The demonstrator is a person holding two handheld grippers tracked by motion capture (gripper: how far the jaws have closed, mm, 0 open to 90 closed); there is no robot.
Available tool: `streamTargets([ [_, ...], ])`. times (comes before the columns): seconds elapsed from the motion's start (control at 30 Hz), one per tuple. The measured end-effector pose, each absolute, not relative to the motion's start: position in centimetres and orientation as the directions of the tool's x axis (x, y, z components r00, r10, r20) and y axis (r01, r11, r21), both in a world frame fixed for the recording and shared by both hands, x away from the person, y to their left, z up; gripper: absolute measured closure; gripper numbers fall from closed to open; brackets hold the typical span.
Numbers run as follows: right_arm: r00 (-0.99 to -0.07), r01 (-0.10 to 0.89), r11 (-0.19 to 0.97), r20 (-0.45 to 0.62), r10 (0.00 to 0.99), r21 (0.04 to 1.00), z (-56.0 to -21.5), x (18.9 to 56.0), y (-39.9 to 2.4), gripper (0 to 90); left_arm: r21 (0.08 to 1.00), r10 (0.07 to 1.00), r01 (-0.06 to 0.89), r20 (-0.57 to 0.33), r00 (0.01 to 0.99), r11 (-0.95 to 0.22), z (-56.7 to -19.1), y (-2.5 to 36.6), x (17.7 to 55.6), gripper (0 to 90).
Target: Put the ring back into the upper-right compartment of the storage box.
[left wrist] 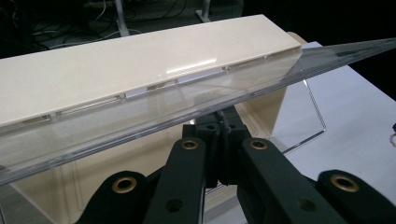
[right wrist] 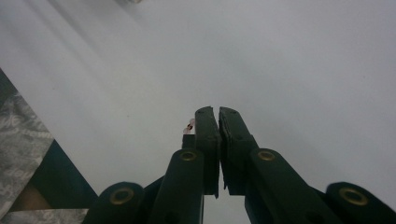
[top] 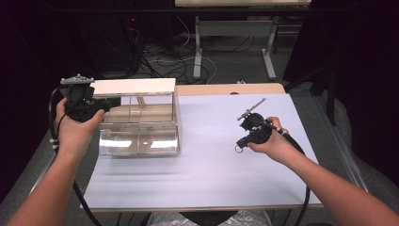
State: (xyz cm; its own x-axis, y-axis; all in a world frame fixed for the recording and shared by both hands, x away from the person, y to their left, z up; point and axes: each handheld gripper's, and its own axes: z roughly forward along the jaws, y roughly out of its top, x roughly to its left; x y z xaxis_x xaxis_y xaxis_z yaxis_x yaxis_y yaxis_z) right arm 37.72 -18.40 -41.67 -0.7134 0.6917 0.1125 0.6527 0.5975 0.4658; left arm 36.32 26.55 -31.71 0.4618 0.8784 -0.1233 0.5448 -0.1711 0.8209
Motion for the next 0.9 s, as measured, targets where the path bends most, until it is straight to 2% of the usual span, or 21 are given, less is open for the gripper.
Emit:
streamTargets([
  [0.07, -0.721, 0.636, 0.589, 0.113, 0.684, 0.499, -41.3, 37.9, -18.0, 87.6, 0.820, 0.878, 0.546, -0.123, 0.462, -0.172, -31.7, 26.6, 36.3, 90.0],
  [0.1, -0.724, 0.643, 0.612, 0.106, 0.681, 0.461, -40.7, 37.9, -17.9, 87.6, 0.820, 0.878, 0.546, -0.123, 0.462, -0.172, -31.7, 26.6, 36.3, 90.0],
  [0.9, -0.793, 0.546, 0.633, 0.095, 0.602, 0.549, -36.0, 38.5, -12.3, 87.6, 0.817, 0.880, 0.552, -0.128, 0.458, -0.168, -31.5, 26.7, 36.4, 90.0],
])
